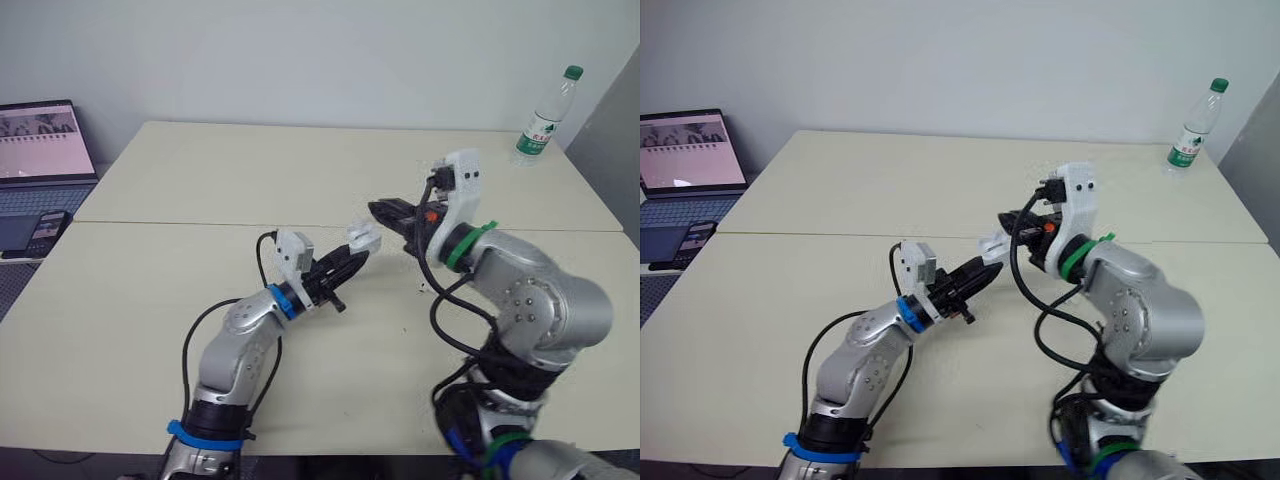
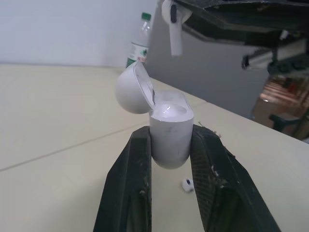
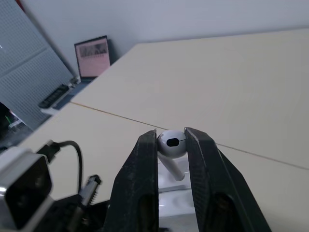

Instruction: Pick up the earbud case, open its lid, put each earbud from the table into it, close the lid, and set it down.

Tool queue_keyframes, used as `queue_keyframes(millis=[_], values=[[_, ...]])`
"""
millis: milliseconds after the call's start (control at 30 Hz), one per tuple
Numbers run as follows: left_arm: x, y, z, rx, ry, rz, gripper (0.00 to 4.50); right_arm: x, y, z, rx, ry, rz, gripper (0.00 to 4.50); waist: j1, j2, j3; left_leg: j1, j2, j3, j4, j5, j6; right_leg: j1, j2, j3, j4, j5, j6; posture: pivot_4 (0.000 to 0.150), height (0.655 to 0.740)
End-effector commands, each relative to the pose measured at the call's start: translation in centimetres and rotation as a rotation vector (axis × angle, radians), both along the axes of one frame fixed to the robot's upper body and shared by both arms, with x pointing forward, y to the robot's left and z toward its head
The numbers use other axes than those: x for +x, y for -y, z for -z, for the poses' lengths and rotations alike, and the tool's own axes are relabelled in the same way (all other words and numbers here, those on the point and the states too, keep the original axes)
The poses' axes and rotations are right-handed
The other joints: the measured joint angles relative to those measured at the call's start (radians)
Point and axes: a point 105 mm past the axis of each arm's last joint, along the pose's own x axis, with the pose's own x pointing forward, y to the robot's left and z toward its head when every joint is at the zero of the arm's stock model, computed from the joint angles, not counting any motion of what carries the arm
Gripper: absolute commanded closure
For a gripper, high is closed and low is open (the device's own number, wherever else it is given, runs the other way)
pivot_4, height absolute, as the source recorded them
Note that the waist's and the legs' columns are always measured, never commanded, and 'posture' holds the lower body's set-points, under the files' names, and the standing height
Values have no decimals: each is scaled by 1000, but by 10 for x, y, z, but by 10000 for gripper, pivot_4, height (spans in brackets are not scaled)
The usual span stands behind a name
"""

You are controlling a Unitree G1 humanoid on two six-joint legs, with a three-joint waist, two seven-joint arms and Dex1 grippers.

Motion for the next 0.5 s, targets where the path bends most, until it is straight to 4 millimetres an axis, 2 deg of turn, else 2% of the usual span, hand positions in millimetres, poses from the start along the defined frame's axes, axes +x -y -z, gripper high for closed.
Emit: queue_keyframes(millis=[33, 300, 500], values=[[3, 6, -14, -17, 66, -52, 37510, -6, -13, -5, 86, 27, -2, 37661, -2, 0, 0, 0, -1, 1, 0, 0, 0, 0, 0, 0, 0, 0, 0, 1500, 7362], [3, 14, -16, -24, 78, -53, 37510, -3, -15, 3, 101, 60, 3, 37661, -5, 0, 0, 1, 1, 2, -1, 0, 0, 0, 3, 0, -1, 0, 1, 1500, 7362], [3, 16, -16, -23, 78, -39, 37510, -8, -21, 6, 114, 97, -62, 37661, -7, 0, 0, 1, 1, 2, -1, 0, 0, 0, 4, 0, -2, 0, 1, 1500, 7362]])
